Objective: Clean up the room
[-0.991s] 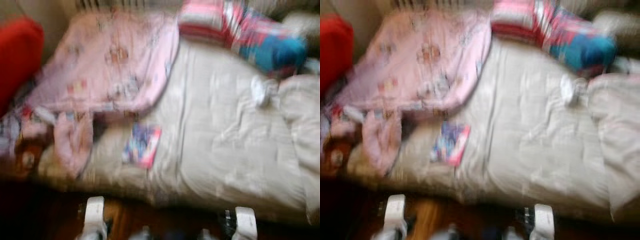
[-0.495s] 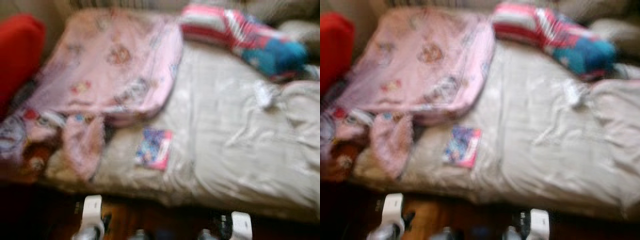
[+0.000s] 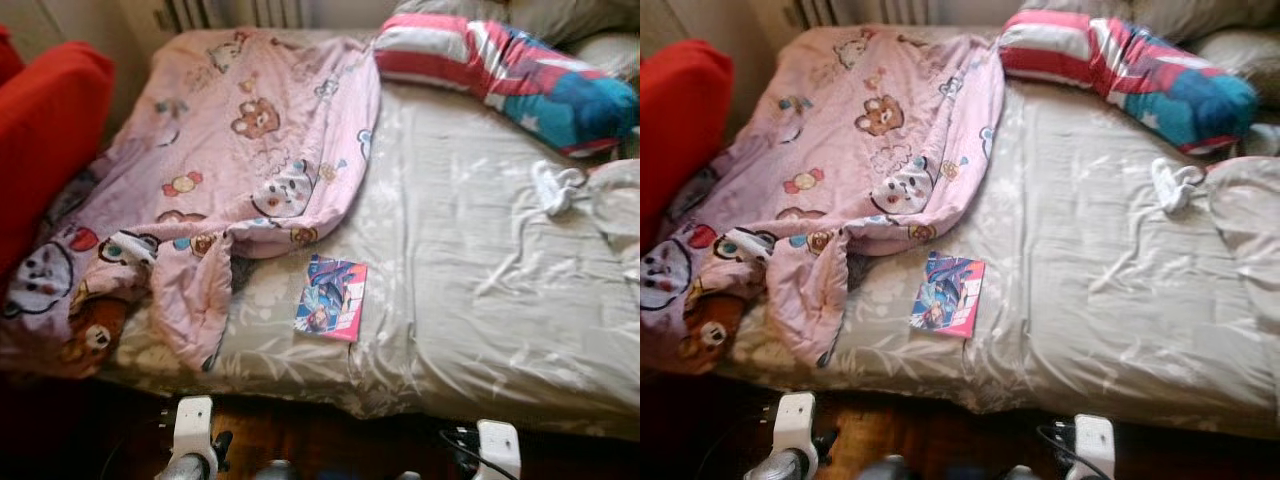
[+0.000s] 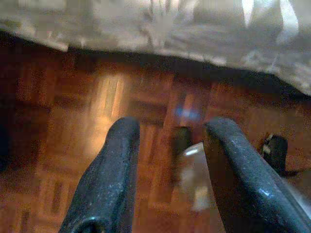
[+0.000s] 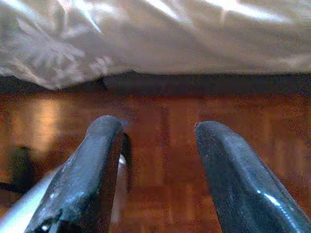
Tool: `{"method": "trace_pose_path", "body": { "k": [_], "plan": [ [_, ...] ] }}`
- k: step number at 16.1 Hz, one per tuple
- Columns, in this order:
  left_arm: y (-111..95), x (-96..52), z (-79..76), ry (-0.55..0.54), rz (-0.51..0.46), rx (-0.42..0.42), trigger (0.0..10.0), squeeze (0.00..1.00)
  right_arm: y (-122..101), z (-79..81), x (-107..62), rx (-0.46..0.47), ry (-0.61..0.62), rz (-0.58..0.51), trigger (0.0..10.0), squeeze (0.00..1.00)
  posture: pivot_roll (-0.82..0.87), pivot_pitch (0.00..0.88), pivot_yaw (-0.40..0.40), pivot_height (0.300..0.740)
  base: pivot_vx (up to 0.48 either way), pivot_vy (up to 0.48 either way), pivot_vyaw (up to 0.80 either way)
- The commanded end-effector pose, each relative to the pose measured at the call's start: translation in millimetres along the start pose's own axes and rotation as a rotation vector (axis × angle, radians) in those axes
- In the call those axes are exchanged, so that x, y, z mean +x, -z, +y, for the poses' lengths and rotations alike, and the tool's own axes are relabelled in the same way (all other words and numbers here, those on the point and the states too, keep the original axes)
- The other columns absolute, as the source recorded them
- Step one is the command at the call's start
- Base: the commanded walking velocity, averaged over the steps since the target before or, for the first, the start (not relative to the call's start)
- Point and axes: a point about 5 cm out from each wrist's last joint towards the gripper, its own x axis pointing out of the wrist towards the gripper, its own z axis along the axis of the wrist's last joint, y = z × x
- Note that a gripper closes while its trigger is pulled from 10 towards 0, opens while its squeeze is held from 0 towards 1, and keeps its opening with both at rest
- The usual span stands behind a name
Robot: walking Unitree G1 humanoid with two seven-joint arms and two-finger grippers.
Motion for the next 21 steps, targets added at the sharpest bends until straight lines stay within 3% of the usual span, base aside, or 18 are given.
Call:
{"method": "trace_pose_path", "body": {
  "k": [1, 13, 21],
  "plan": [
    [15.2, -4.5, 9.4, -0.026, 0.049, 0.007, 10.0, 0.00, 8.9, 10.2, -1.8, 0.003, -0.027, 0.033, 10.0, 0.00, 0.03, 0.189, 0.033, 0.740, 0.000, 0.409, 0.00],
    [15.1, -4.5, 10.8, -0.027, 0.051, 0.015, 10.0, 0.00, 6.8, 15.1, -1.0, -0.006, -0.039, 0.027, 10.0, 0.00, 0.03, 0.175, 0.033, 0.740, 0.000, 0.400, 0.00],
    [13.9, -4.2, 9.6, -0.021, 0.046, 0.021, 10.0, 0.00, 9.8, 14.7, -1.8, -0.009, -0.038, 0.038, 10.0, 0.00, 0.03, 0.180, 0.034, 0.740, 0.000, 0.000, 0.00]
  ]
}}
